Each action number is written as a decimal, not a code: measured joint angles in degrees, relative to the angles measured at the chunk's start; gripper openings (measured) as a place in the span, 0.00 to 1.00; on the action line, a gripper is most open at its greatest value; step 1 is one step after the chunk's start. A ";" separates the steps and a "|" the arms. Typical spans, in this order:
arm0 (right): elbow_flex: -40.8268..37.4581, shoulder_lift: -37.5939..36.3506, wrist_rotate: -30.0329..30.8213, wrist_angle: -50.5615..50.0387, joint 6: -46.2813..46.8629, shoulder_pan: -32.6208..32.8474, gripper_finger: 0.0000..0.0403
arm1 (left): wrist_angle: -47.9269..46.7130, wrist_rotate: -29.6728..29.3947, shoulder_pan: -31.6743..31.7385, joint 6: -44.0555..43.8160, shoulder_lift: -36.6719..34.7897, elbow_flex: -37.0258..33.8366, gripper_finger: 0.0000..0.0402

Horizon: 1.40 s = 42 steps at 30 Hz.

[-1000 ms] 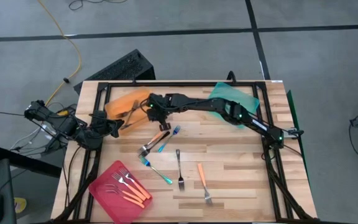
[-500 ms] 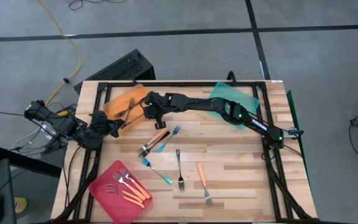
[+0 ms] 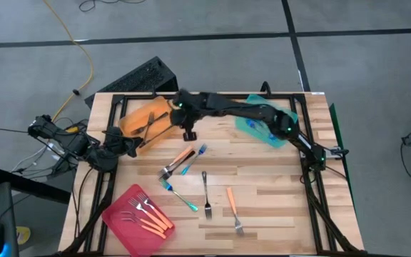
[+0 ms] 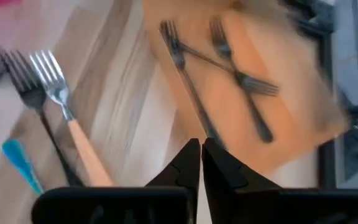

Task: Sort silverware by color (type)
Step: Adjust the orange bin, then put the iridescent fork into the green bin

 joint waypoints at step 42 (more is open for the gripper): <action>-12.61 -39.61 0.74 -40.74 18.51 -1.35 0.11 | 12.93 38.69 23.81 46.01 24.84 25.43 0.00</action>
